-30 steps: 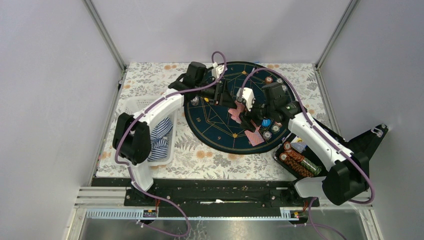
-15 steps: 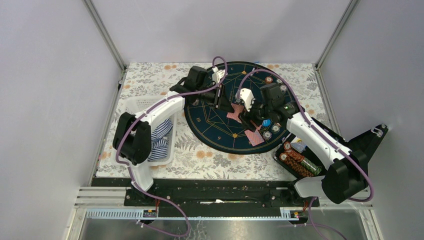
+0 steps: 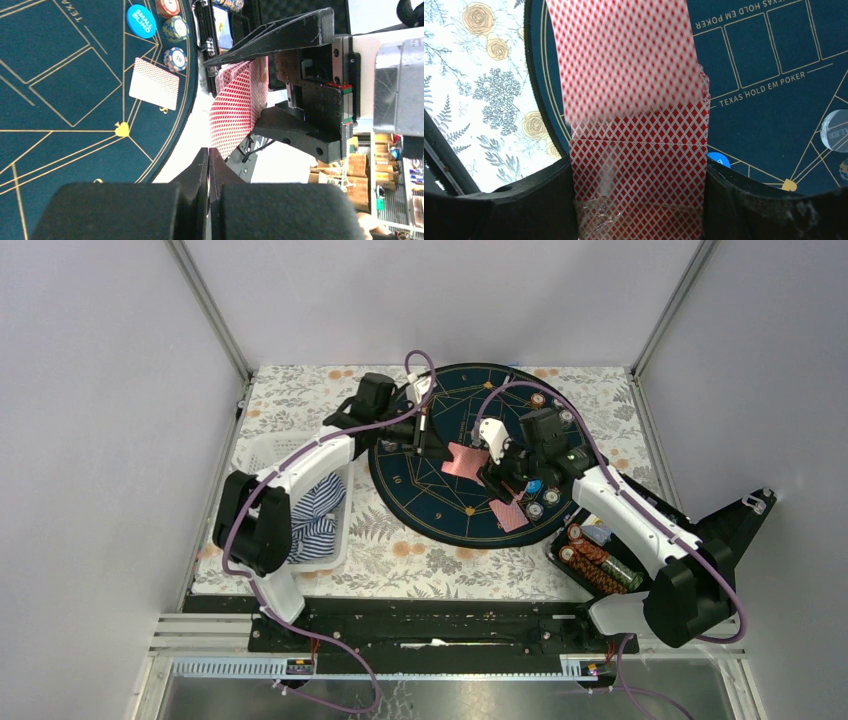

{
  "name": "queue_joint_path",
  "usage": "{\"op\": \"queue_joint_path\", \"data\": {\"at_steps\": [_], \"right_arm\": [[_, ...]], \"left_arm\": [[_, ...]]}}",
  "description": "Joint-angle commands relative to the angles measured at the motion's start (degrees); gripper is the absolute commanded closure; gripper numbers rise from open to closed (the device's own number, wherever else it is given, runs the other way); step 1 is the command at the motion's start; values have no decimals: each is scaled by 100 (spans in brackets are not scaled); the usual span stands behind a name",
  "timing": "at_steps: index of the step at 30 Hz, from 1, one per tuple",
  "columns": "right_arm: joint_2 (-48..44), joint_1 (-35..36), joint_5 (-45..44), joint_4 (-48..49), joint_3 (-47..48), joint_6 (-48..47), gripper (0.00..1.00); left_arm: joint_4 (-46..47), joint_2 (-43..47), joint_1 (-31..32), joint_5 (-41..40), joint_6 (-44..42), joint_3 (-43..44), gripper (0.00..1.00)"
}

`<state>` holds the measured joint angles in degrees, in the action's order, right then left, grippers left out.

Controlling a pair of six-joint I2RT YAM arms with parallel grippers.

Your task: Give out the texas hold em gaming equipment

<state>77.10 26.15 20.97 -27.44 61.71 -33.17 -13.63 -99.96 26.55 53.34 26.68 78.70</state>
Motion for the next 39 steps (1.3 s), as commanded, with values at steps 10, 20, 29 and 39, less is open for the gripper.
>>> {"op": "queue_joint_path", "data": {"at_steps": [10,20,29,39], "right_arm": [[-53,-287,38,449,-8,122,100],[-74,-355,90,485,-71,188,100],[-37,-383,112,516,-72,203,100],[-29,-396,118,538,-115,221,100]], "left_arm": [[1068,400,-997,179,337,-1161,100],[1340,-270,-1505,50,162,-1630,100],[235,-137,-1877,-651,-961,-1699,100],[742,113,-2615,-520,-855,-2081,100]]}}
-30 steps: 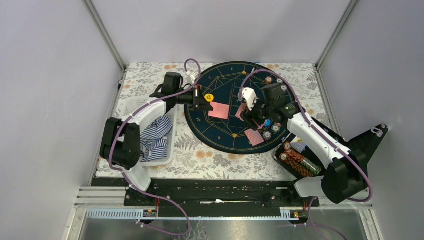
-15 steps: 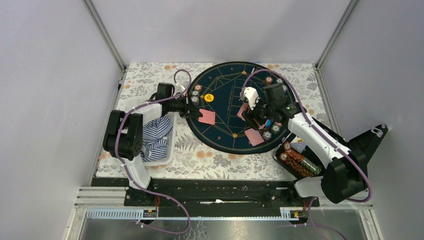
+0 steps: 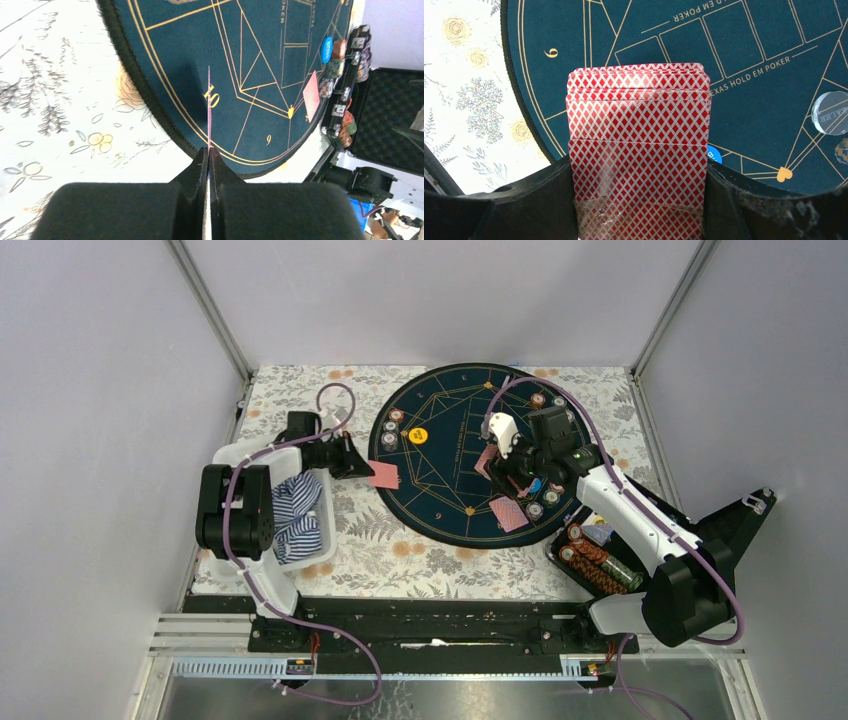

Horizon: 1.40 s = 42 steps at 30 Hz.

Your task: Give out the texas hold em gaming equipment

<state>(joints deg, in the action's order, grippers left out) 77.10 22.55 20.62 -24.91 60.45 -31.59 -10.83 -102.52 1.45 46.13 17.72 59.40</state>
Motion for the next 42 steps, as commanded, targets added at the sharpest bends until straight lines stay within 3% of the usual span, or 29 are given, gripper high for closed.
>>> {"op": "queue_joint_path", "data": {"at_steps": [1,5,11,23,32,39,42], "right_arm": [[-27,-35,154,290,7,65,100],[-28,-42,162,285,7,66,100],[-3,-40,186,284,11,74,100],[16,-57,170,317,-15,72,100],[46,-57,203,328,-6,81,100],[54,-66,210,322,2,92,100],[52,-70,204,318,11,90,100]], "left_arm": [[700,362,-85,479,225,-218,100],[1426,320,43,895,745,-351,100],[1988,-2,228,596,1294,-326,100],[2020,-757,334,-169,1483,69,100],[1538,-973,400,-988,1170,450,98],[1100,-1139,539,-1308,853,779,87],[805,-1070,557,-1597,730,811,72]]}}
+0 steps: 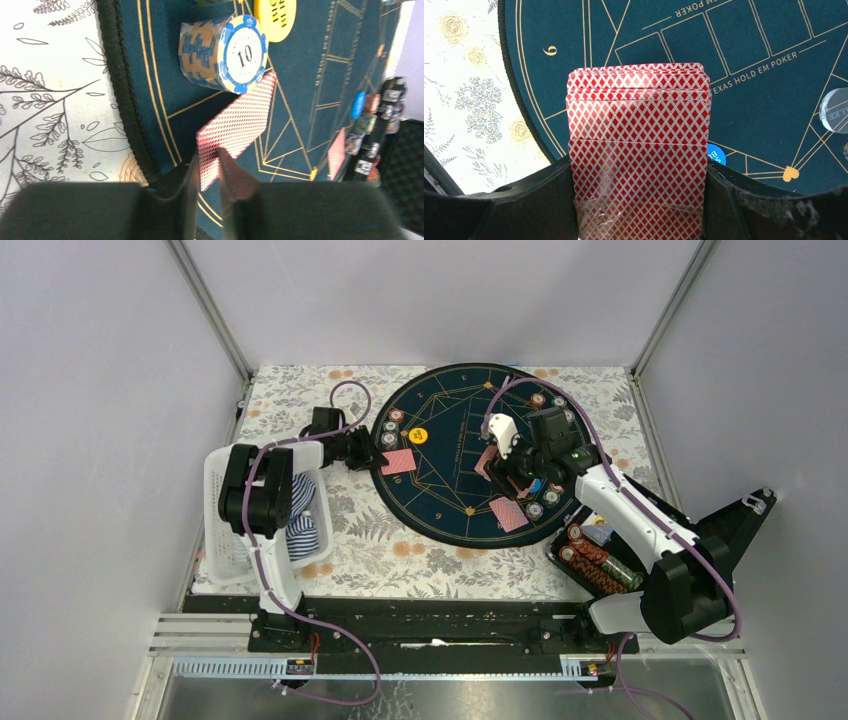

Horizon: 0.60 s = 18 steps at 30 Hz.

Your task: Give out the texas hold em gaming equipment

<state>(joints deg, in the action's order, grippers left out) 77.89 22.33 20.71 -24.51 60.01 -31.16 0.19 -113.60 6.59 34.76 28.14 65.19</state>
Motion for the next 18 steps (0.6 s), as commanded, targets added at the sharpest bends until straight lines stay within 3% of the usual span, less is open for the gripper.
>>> {"op": "queue_joint_path", "data": {"at_steps": [1,8,13,15,18], "right_arm": [[-28,-52,203,278,61,56,100],[-43,-160,322,191,187,100,100],[-87,-443,545,24,362,63,100],[-130,-503,620,-39,380,8,100],[-235,-510,742,-103,356,-112,100]], "left_arm": [[-340,73,44,-537,-346,228,69],[-745,536,56,-875,-559,324,60],[-987,1321,104,-1214,-816,387,46],[-963,1693,106,-1070,-924,373,43],[-877,2084,161,-240,-937,493,43]]}}
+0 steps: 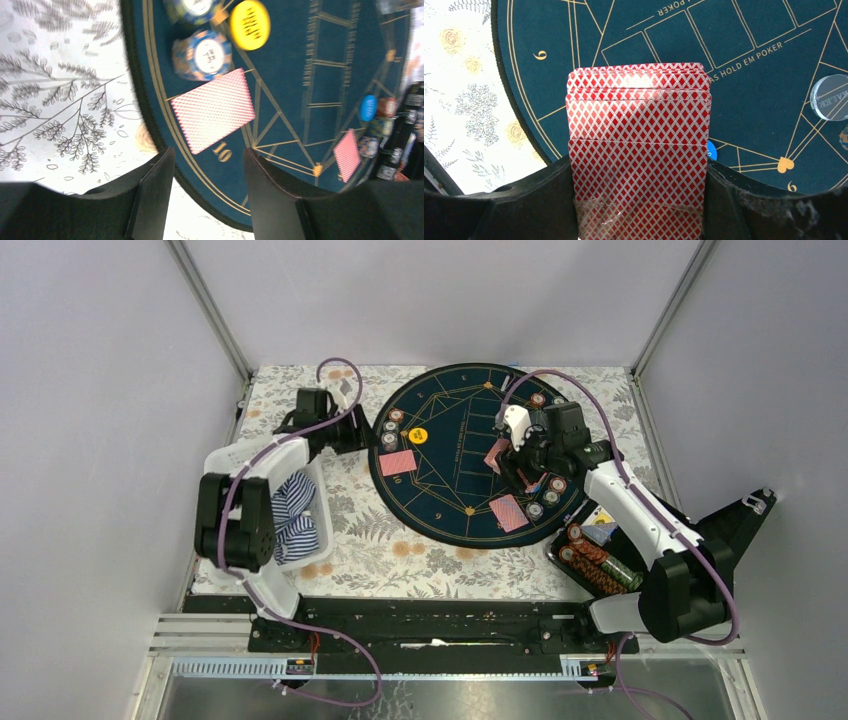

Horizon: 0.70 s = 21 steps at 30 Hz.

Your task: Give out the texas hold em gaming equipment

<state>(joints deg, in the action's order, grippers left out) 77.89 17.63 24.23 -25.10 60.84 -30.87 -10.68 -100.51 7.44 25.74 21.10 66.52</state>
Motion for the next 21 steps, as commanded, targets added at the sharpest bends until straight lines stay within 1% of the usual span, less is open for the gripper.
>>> {"op": "queue_joint_path", "data": {"at_steps": [1,3,8,14,21], "right_arm": [[-257,-40,469,-77,279,-169,100],[-303,-40,624,-174,295,-220,100],[-376,44,882,-432,339,-389,100],[-467,145,1006,-524,337,-471,100],[-408,320,1018,-708,418,-619,100]], "left_arm": [[191,852,165,943,-154,458,40],[173,945,397,1527,88,647,39],[181,928,1236,2233,558,1022,35],[393,519,1971,2519,991,1137,32],[700,168,2386,2790,1305,1188,27]]}}
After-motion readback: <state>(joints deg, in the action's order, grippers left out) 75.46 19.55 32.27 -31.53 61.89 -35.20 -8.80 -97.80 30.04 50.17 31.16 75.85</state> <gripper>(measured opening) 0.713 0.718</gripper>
